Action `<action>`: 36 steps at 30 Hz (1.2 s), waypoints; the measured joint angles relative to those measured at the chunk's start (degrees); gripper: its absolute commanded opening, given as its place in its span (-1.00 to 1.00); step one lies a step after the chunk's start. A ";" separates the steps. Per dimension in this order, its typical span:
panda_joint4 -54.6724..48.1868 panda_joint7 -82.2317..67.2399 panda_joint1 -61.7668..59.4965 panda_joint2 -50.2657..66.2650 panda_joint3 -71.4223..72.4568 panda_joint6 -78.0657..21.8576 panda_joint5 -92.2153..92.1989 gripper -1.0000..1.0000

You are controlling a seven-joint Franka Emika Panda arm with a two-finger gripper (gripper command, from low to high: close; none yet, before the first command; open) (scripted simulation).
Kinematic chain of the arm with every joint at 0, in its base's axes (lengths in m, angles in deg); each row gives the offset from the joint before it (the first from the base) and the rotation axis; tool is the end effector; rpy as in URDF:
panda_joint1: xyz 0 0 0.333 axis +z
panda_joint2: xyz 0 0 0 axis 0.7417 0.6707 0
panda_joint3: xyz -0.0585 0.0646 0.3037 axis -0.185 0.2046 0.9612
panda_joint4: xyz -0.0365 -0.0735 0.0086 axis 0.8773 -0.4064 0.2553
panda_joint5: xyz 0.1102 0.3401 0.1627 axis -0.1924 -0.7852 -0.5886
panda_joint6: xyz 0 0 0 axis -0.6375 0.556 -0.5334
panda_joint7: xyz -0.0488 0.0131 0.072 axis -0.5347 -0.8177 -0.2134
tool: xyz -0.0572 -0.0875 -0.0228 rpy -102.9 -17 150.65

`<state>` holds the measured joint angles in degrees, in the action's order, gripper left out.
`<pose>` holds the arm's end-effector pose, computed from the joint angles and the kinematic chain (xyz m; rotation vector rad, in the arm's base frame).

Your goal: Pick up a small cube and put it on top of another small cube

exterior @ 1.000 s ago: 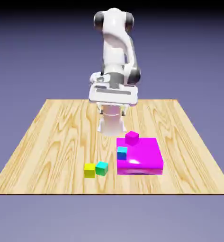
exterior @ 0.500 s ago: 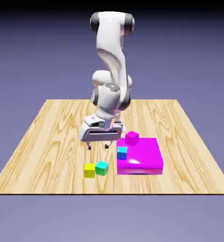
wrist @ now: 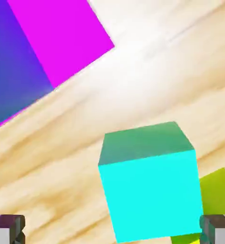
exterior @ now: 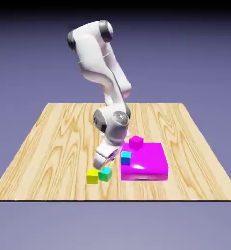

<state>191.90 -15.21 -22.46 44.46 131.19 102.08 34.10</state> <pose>0.4093 -0.0134 0.1676 2.9061 0.4365 -0.3229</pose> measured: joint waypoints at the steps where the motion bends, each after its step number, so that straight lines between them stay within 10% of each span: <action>1: -0.37 -0.40 -2.08 1.90 2.06 -1.34 1.87 0.00; 12: -3.26 5.54 -0.48 12.92 -2.92 -3.71 20.51 0.00; 13: -3.65 6.46 0.74 14.03 -4.84 -3.47 22.25 -1.00; 22: -0.81 -0.40 -8.22 5.70 9.48 -5.23 9.06 -1.00; 36: -5.05 16.24 20.83 -14.35 -2.70 -0.72 -6.63 -1.00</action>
<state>186.85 1.03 -1.64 30.11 128.49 101.36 27.48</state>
